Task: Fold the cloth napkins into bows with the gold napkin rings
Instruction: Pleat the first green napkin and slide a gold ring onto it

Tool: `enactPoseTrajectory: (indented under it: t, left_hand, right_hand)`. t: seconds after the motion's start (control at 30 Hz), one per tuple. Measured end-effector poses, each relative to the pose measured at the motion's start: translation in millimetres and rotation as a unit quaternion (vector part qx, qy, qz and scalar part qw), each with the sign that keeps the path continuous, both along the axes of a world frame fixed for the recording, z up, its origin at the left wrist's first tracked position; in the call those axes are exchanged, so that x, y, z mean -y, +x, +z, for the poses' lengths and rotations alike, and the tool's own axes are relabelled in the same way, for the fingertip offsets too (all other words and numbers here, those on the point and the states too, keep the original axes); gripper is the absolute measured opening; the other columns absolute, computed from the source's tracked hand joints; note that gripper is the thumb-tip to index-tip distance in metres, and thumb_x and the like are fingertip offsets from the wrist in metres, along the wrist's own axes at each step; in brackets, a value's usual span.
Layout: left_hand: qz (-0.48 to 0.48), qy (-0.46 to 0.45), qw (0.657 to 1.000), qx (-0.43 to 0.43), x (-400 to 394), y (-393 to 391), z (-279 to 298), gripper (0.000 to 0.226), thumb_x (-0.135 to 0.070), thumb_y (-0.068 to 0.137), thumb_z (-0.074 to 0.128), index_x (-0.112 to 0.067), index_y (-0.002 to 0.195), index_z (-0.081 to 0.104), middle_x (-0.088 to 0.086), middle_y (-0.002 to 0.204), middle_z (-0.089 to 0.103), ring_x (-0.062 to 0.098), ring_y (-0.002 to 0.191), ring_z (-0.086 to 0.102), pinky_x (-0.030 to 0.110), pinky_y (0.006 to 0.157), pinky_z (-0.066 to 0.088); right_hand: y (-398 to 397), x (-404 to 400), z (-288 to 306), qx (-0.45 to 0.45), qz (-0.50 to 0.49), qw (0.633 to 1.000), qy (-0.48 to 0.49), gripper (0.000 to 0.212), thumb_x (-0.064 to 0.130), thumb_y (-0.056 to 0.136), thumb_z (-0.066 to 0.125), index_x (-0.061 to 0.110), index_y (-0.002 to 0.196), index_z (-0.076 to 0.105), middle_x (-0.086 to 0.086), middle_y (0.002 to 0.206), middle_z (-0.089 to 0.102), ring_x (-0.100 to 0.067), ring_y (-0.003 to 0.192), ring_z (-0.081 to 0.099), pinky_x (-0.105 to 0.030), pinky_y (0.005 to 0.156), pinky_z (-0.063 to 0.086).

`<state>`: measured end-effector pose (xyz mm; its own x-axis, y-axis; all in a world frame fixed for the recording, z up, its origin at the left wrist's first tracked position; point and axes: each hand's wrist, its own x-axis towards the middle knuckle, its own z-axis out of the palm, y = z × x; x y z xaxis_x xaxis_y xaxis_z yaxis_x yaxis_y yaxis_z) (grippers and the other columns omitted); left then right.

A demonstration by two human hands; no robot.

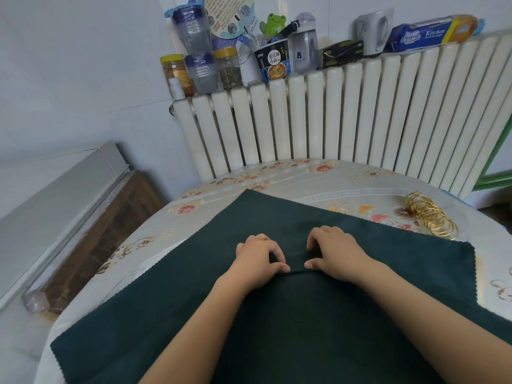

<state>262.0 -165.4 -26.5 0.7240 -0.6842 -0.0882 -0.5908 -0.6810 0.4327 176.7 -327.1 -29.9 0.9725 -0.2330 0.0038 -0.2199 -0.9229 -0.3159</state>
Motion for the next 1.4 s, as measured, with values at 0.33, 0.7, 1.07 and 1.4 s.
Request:
enactPoseTrajectory:
  t: [0.33, 0.7, 1.07, 1.4]
  left_hand:
    - [-0.034, 0.05, 0.992, 0.108, 2.5, -9.8, 10.4, 0.021, -0.043, 0.083, 0.065, -0.027, 0.096, 0.061, -0.008, 0.096, 0.046, 0.014, 0.101, 0.047, 0.029, 0.093, 0.026]
    - [-0.025, -0.058, 0.99, 0.127, -30.2, -52.7, -0.2, 0.007, -0.031, 0.085, 0.065, -0.025, 0.089, 0.065, -0.016, 0.088, 0.053, 0.007, 0.099, 0.05, 0.024, 0.087, 0.03]
    - [0.042, -0.132, 0.989, -0.054, -51.9, -58.8, -7.1, 0.023, -0.039, 0.089, 0.061, -0.02, 0.084, 0.073, -0.008, 0.092, 0.063, 0.005, 0.089, 0.057, 0.017, 0.08, 0.044]
    - [0.057, -0.007, 0.998, 0.025, -33.7, -50.1, 1.5, 0.041, -0.052, 0.067, 0.076, -0.035, 0.094, 0.051, -0.014, 0.108, 0.045, 0.007, 0.111, 0.034, 0.026, 0.088, 0.02]
  right_hand:
    - [-7.1, -9.5, 2.0, 0.022, 0.015, 0.997, -0.075, 0.024, 0.041, 0.089, 0.057, 0.025, 0.108, 0.056, 0.005, 0.111, 0.056, -0.017, 0.107, 0.048, -0.028, 0.082, 0.035]
    - [-59.0, -15.5, -1.6, 0.114, 0.045, 0.992, -0.017, 0.018, 0.042, 0.088, 0.059, 0.028, 0.098, 0.064, 0.012, 0.101, 0.063, -0.009, 0.101, 0.053, -0.022, 0.083, 0.037]
    - [-73.9, -9.4, -0.9, 0.048, 0.047, 0.99, 0.127, 0.026, 0.042, 0.09, 0.056, 0.026, 0.08, 0.073, 0.014, 0.095, 0.062, -0.002, 0.09, 0.057, -0.023, 0.082, 0.047]
    - [-57.0, -18.2, -6.1, 0.022, -0.012, 1.0, 0.008, 0.051, 0.047, 0.083, 0.063, 0.032, 0.128, 0.045, 0.008, 0.128, 0.045, -0.016, 0.123, 0.034, -0.031, 0.101, 0.026]
